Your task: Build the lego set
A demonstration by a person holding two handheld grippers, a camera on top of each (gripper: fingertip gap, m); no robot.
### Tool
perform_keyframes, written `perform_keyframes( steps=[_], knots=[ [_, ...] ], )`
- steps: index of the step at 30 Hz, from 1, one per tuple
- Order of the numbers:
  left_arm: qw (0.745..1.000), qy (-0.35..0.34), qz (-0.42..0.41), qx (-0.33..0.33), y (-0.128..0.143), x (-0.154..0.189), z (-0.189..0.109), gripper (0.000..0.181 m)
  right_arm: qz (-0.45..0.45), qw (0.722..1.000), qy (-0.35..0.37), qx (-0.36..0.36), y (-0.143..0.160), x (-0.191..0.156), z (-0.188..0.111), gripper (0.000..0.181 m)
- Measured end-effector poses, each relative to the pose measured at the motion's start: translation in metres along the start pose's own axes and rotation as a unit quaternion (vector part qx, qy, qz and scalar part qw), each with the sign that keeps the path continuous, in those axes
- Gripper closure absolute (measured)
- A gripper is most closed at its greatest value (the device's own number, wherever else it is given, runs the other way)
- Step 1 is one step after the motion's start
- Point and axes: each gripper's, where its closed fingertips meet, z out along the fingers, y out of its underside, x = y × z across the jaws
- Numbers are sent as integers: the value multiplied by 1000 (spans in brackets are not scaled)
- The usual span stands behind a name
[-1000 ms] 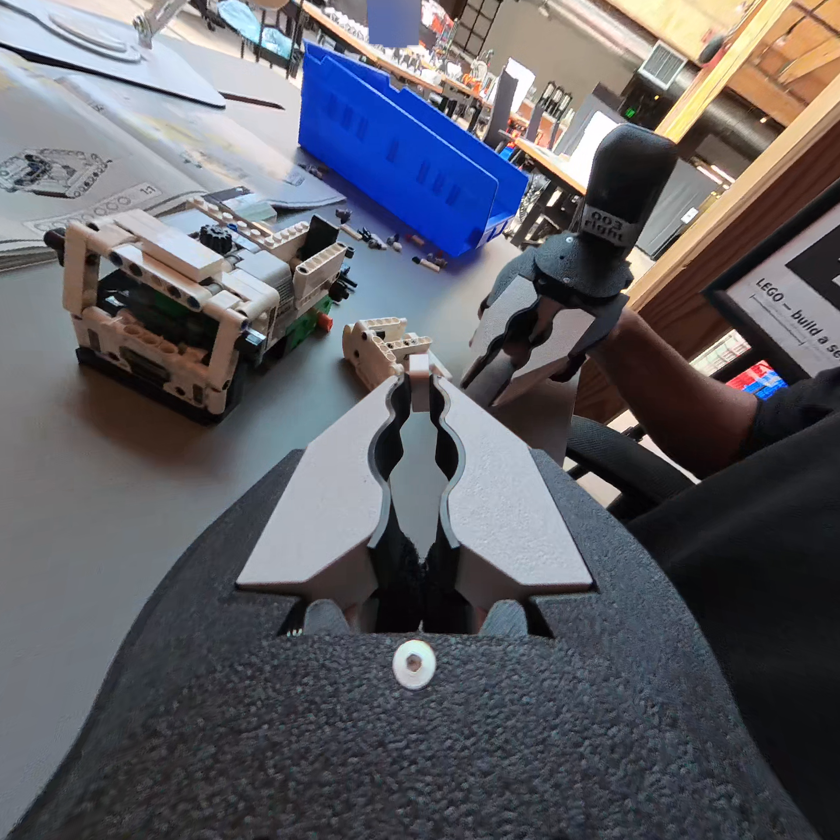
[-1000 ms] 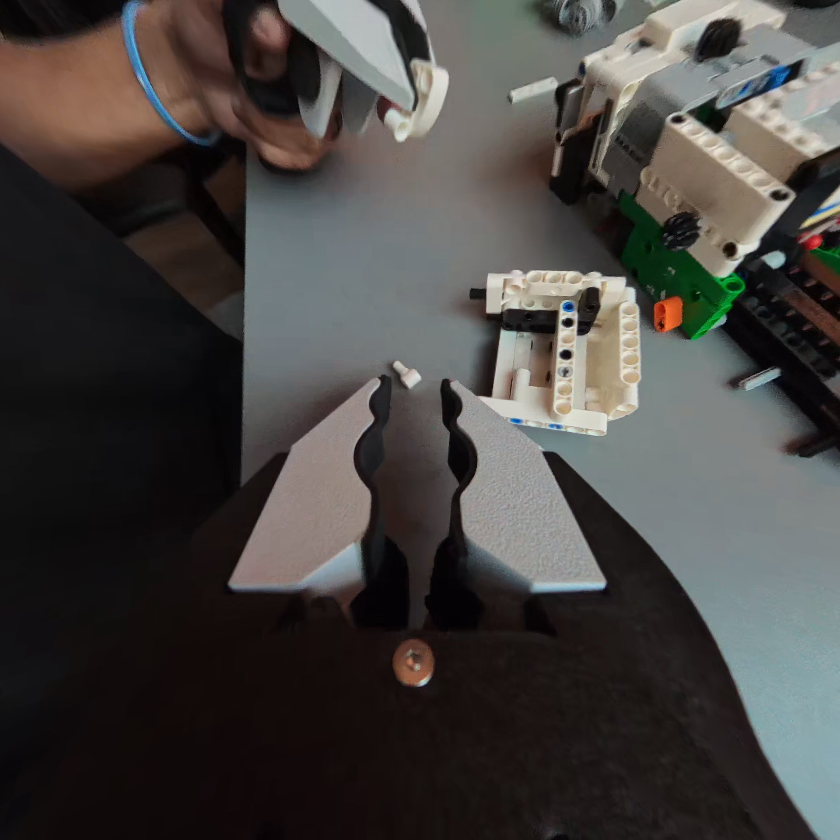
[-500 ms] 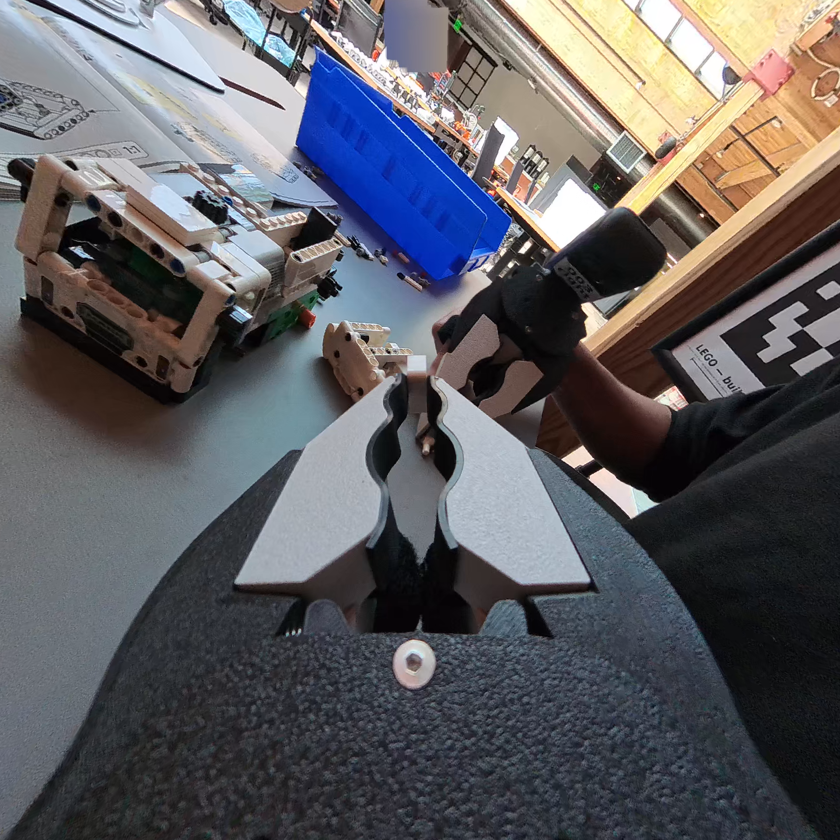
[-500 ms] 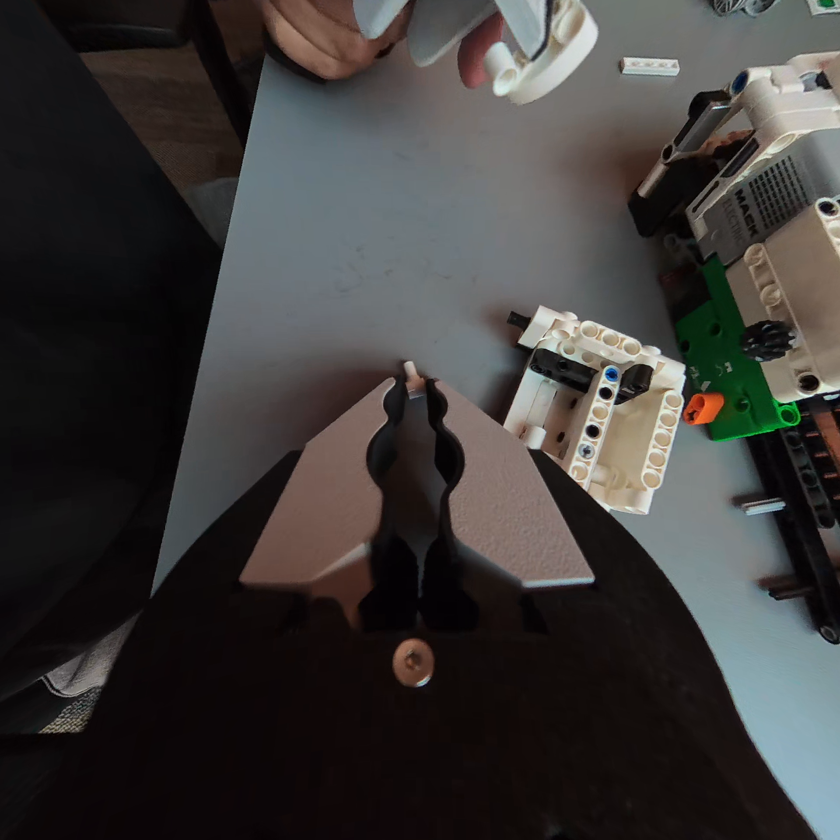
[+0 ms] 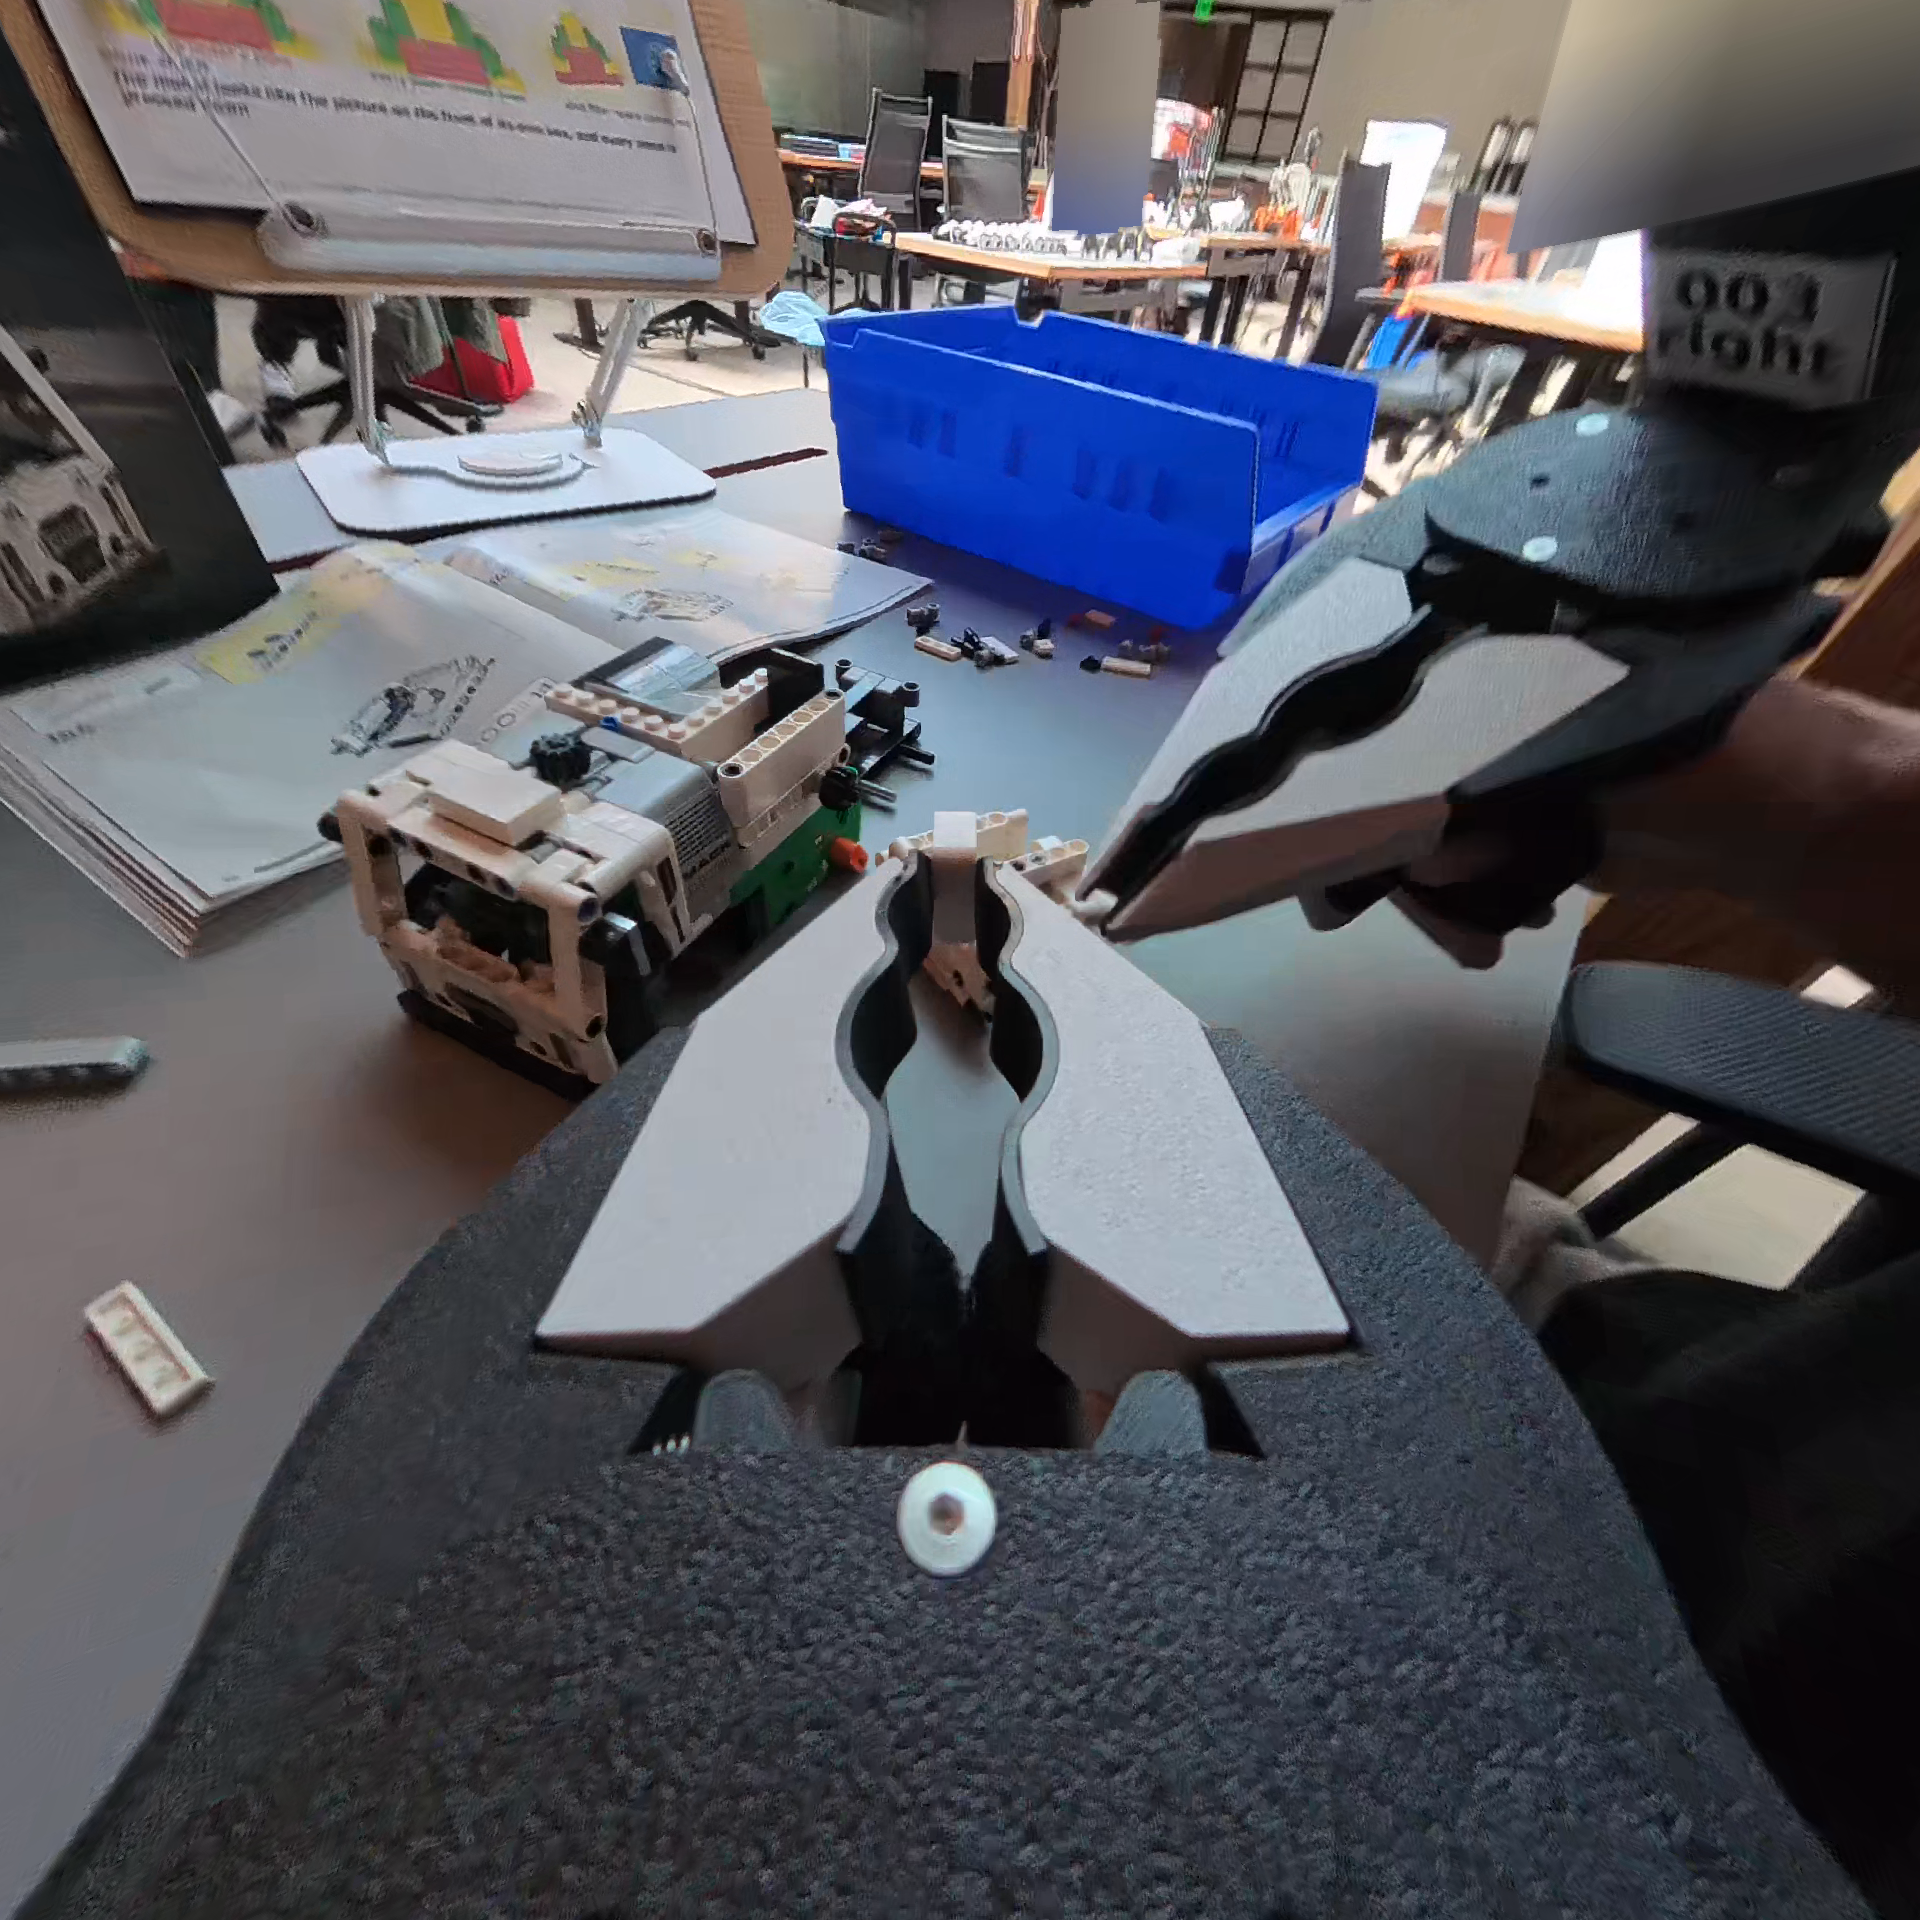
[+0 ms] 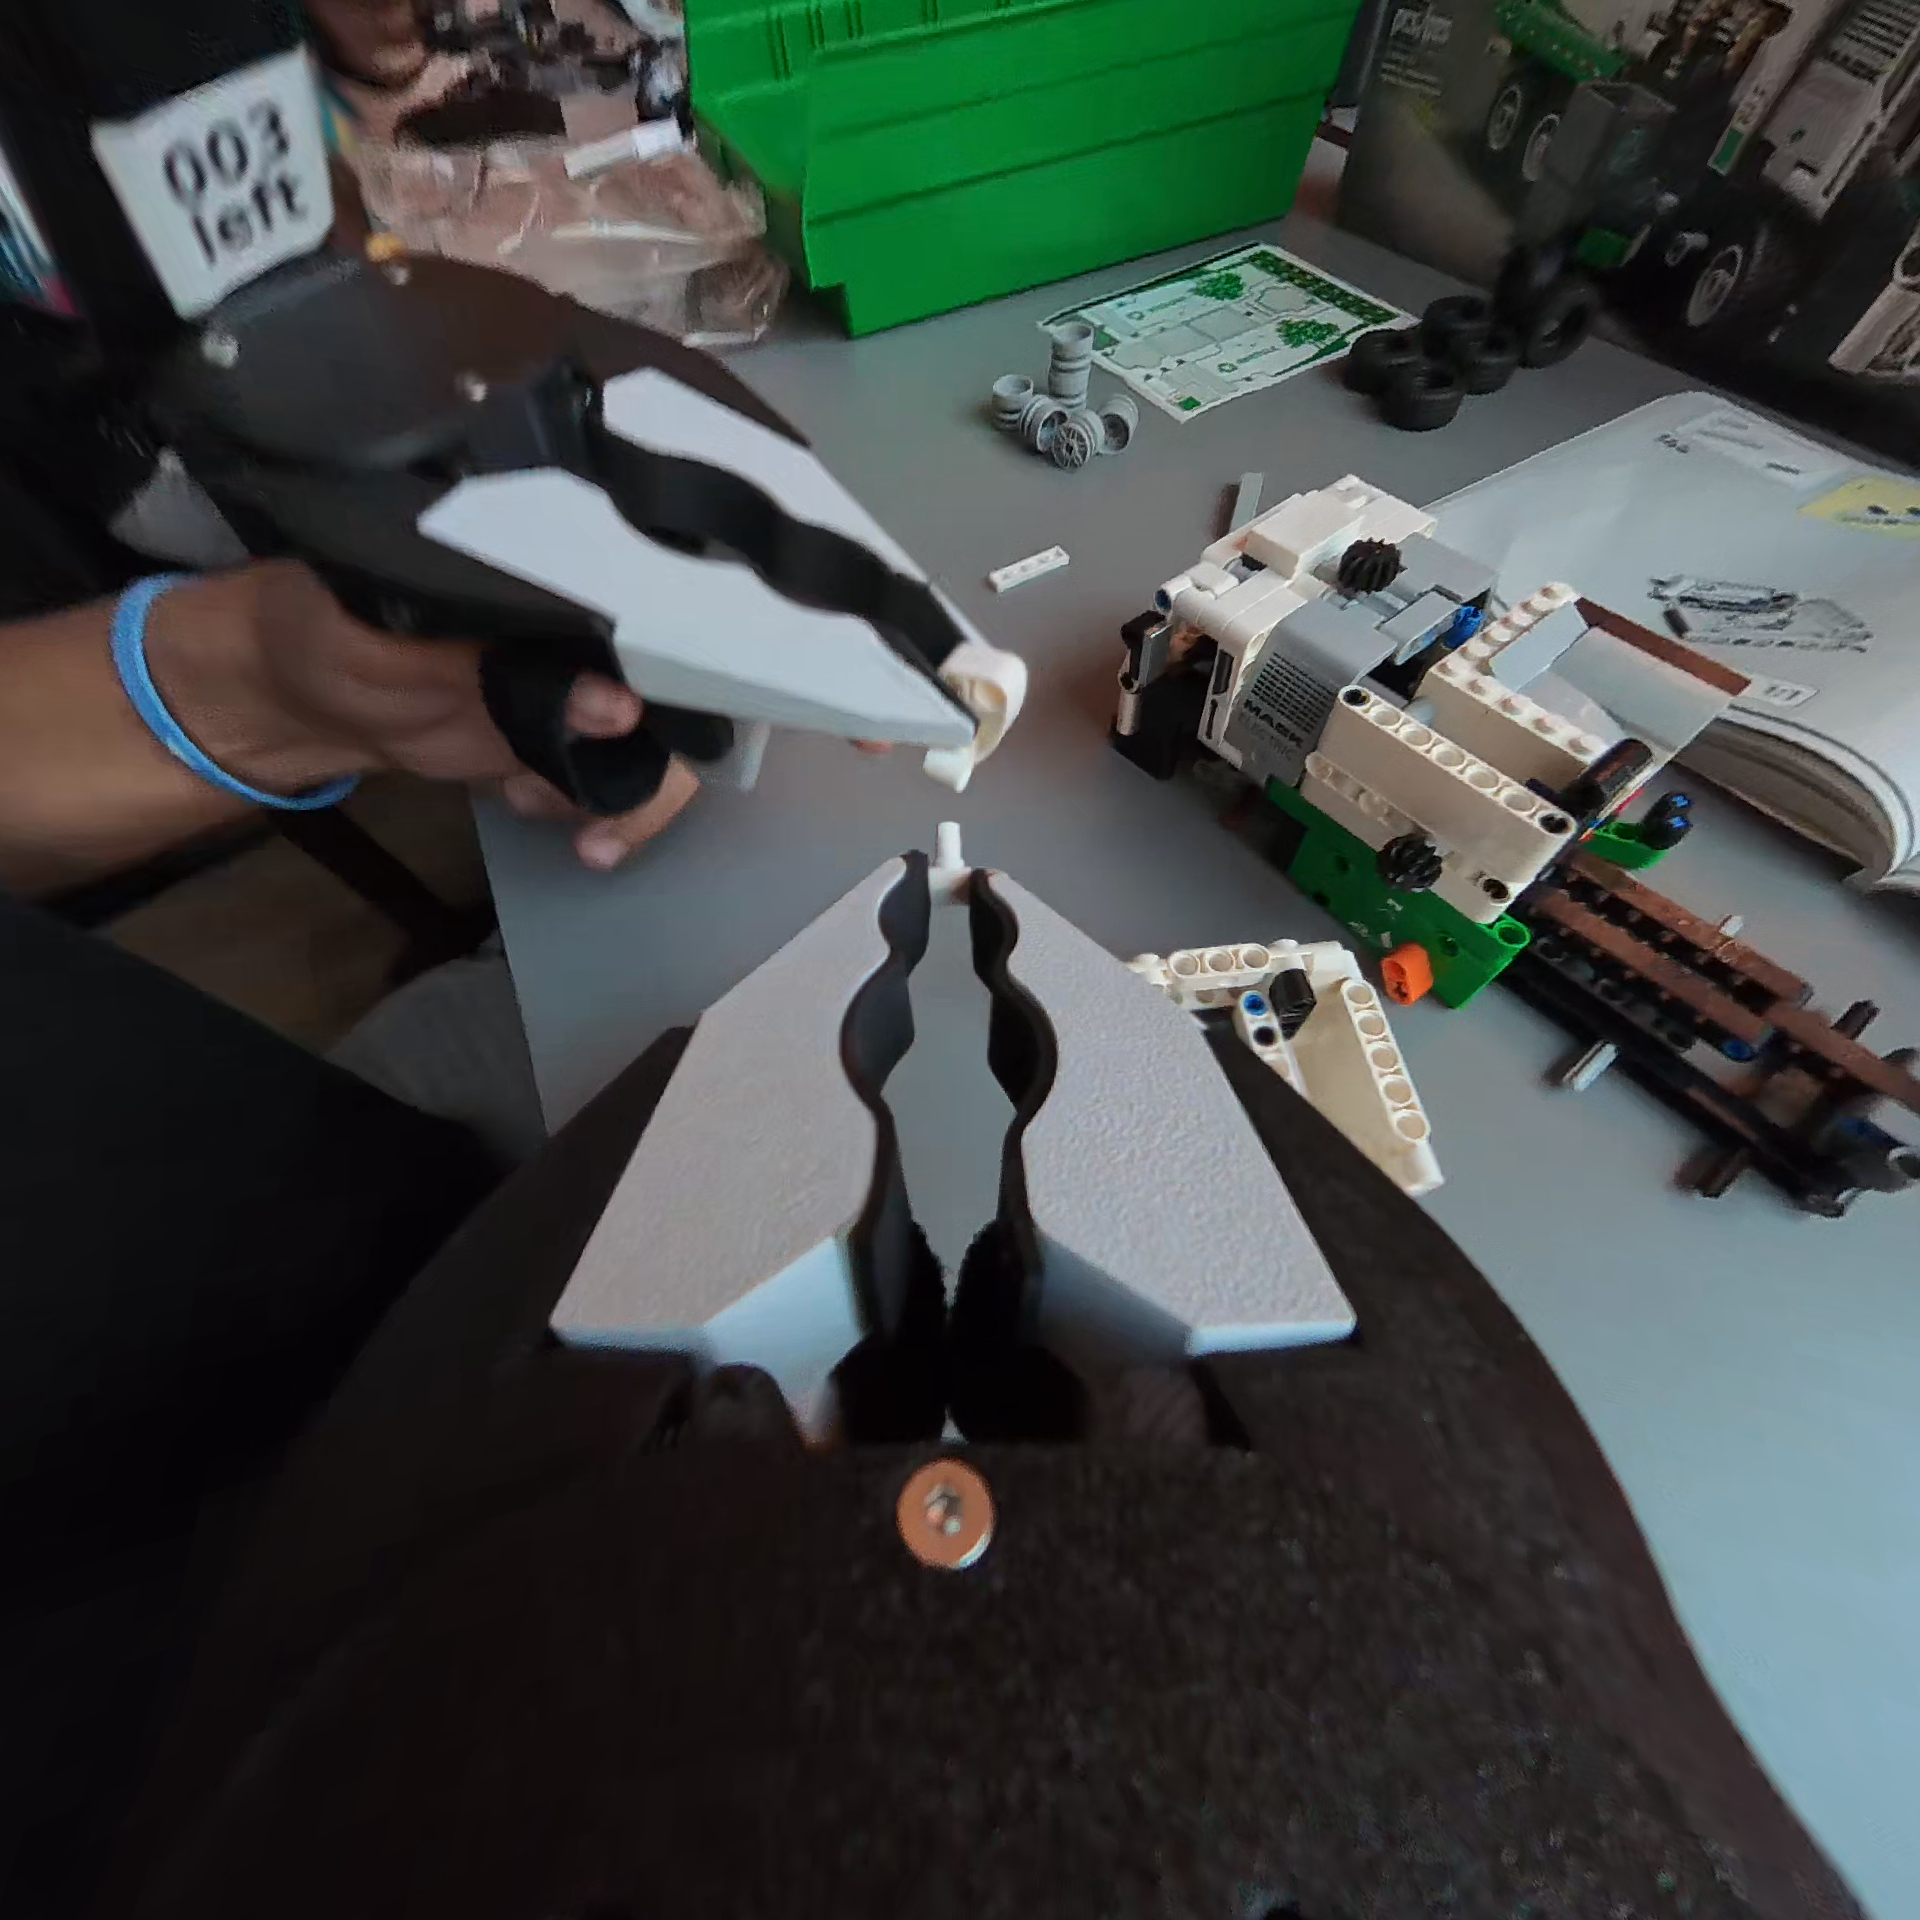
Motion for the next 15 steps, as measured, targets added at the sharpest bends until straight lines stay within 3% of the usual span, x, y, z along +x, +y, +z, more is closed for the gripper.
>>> perform_keyframes(
  steps=[5, 15],
  knots=[
    [992, -29, 119, -23, 9, 7, 4, 174, 95, 995, 4, 40, -10, 9, -6, 175],
    [987, -51, 151, -9, 5, 8, 5, 174, 107, 994, 11, 30, -12, 3, -1, 175]
  ],
)
